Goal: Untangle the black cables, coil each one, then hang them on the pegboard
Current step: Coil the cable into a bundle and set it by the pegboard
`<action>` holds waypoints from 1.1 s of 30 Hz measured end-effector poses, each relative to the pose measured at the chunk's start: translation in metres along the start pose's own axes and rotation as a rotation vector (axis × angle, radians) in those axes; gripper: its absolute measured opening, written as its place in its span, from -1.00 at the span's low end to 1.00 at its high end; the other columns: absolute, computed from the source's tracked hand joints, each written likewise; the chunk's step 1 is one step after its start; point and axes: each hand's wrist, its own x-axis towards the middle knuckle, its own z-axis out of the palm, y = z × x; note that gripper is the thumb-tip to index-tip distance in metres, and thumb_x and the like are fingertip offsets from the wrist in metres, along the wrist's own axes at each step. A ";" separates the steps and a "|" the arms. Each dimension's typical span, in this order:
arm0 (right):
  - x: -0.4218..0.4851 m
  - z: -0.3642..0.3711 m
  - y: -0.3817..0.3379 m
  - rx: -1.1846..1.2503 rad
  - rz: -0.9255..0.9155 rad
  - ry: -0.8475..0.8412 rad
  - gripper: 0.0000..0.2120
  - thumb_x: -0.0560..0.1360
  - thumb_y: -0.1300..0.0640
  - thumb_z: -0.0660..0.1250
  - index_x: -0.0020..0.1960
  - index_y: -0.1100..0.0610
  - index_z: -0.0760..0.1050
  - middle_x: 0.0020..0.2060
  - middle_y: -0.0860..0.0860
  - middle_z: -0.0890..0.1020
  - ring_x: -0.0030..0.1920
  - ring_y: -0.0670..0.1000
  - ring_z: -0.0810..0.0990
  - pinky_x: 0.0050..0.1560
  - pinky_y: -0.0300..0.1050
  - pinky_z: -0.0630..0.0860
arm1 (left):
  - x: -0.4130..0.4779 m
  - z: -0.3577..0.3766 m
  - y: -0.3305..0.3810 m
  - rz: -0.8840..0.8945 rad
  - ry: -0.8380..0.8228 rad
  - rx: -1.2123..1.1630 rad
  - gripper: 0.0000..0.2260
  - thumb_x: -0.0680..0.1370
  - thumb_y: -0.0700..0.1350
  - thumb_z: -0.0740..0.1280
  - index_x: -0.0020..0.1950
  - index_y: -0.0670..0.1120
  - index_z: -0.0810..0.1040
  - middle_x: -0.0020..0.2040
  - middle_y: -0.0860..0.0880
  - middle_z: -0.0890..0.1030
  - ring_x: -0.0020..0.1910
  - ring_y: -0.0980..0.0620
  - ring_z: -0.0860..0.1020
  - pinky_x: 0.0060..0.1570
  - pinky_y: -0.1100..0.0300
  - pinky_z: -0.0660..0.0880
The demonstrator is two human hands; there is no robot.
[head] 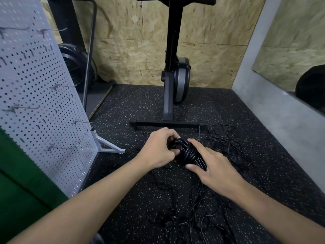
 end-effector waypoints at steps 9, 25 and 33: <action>-0.001 0.002 -0.005 -0.059 0.031 -0.004 -0.27 0.62 -0.24 0.28 0.64 -0.30 -0.07 0.25 -0.08 0.56 0.15 0.00 0.59 0.22 0.03 0.54 | 0.002 -0.001 0.005 -0.024 -0.011 0.035 -0.78 0.47 -0.21 0.55 0.06 0.01 0.66 -0.08 0.12 0.67 -0.06 0.20 0.59 -0.10 0.39 0.46; -0.002 0.006 -0.008 -0.284 -0.016 -0.020 -0.24 0.63 -0.30 0.20 0.66 -0.19 -0.15 0.20 -0.06 0.55 0.10 0.06 0.64 0.09 0.02 0.59 | 0.002 0.006 0.002 -0.105 -0.019 -0.018 -0.90 0.49 -0.10 0.56 -0.07 0.04 0.68 -0.13 0.12 0.70 -0.11 0.25 0.61 -0.19 0.51 0.42; -0.002 0.004 -0.013 -0.317 -0.001 0.016 -0.24 0.63 -0.30 0.19 0.66 -0.15 -0.13 0.19 -0.07 0.57 0.10 0.07 0.66 0.06 0.03 0.59 | 0.001 0.014 0.013 -0.107 0.032 -0.088 -0.79 0.46 -0.27 0.45 0.00 0.00 0.71 -0.09 0.10 0.71 -0.05 0.18 0.65 -0.10 0.42 0.53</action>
